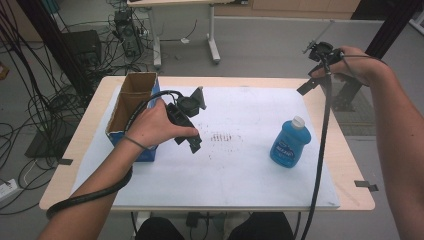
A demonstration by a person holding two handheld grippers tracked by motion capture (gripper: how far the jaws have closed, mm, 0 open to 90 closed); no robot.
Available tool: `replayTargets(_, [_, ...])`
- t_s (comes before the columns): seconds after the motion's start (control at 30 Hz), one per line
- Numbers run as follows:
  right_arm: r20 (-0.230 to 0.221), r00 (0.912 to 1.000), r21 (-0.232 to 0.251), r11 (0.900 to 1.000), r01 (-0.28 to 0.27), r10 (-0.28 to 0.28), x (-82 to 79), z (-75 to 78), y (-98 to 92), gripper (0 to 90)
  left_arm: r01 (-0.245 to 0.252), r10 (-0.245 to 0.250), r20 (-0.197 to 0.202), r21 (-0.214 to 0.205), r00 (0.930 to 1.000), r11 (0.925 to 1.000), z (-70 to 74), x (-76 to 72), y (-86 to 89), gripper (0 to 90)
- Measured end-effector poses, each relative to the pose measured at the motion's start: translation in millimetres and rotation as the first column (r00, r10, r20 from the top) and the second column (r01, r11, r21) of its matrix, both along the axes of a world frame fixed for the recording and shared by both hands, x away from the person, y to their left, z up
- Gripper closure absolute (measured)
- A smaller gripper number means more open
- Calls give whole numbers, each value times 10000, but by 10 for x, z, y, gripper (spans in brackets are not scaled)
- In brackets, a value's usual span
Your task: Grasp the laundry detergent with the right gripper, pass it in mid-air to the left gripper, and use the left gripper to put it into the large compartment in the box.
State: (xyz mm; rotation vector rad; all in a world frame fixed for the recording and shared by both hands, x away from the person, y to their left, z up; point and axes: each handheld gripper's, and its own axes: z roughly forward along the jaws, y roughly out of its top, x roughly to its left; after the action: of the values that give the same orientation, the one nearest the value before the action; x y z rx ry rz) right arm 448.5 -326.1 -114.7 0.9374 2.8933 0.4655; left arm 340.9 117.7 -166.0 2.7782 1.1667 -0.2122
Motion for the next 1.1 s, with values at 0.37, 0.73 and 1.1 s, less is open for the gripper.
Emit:
replayTargets(0.37, [42, 10000, 4, 10000, 26, -26, -34, 10, -13, 70, -131, 132, 36, -178, 9999, 9998, -2, -7, 39, 85])
replayTargets(0.73, [135, 9999, 53, 9999, 105, -106, -86, 34, -56, 71, -30, 30, -6, -104, 10000, 9999, -12, -17, 7, 86])
replayTargets(1.1, [275, 9994, 9, 9998, 191, -191, -183, 108, -127, 71, -81, 80, -11, -119, 10000, 9999, -15, -49, 35, 85])
